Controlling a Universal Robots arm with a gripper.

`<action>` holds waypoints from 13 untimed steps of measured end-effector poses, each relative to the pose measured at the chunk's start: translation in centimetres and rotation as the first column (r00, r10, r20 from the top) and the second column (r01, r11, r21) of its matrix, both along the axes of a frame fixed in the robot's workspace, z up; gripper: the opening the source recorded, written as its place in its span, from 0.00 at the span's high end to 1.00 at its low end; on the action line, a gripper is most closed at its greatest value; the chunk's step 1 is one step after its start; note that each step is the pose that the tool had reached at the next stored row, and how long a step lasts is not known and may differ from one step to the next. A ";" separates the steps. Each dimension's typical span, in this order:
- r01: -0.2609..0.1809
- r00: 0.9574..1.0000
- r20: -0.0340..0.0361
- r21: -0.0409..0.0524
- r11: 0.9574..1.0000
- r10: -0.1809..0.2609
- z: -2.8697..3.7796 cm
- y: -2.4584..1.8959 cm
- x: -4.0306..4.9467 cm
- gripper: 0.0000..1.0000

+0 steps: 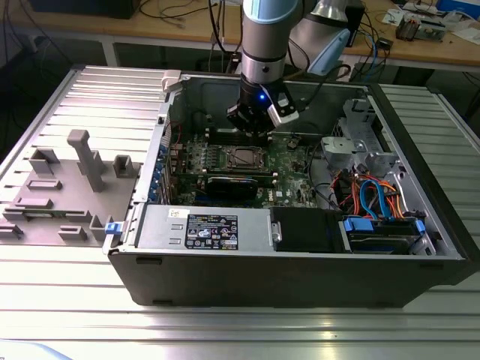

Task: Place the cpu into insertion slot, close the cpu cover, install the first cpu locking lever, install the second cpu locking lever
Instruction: 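Install the first cpu locking lever, then install the second cpu locking lever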

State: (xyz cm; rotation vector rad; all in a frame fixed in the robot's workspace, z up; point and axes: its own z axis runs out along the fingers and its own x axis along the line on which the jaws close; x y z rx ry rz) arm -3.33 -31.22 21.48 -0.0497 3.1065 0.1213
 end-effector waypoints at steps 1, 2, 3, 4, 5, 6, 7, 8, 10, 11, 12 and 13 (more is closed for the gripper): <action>0.000 1.000 0.000 0.000 1.000 0.000 0.00 0.00 0.00 0.89; 0.000 1.000 0.000 0.000 1.000 0.000 0.00 0.00 0.00 0.89; 0.000 1.000 0.000 -0.001 1.000 0.000 0.00 -0.02 0.00 0.89; 0.000 1.000 0.000 -0.001 1.000 0.000 0.00 -0.04 0.00 0.89; 0.000 1.000 0.000 -0.001 1.000 0.000 0.00 -0.05 0.00 0.89; 0.000 1.000 0.000 -0.001 1.000 0.000 0.00 -0.05 0.00 0.89; 0.000 1.000 0.000 -0.002 1.000 0.000 0.00 -0.06 0.00 0.89; 0.000 1.000 0.000 -0.002 1.000 0.000 0.00 -0.06 0.00 0.89; 0.000 1.000 0.000 -0.002 1.000 0.000 0.00 -0.07 0.00 0.89; 0.000 1.000 0.000 -0.002 1.000 0.000 0.00 -0.07 0.00 0.89; 0.000 1.000 0.000 -0.002 1.000 0.000 0.00 -0.08 0.00 0.89; 0.000 1.000 0.000 -0.002 1.000 0.000 0.01 -0.10 0.00 0.89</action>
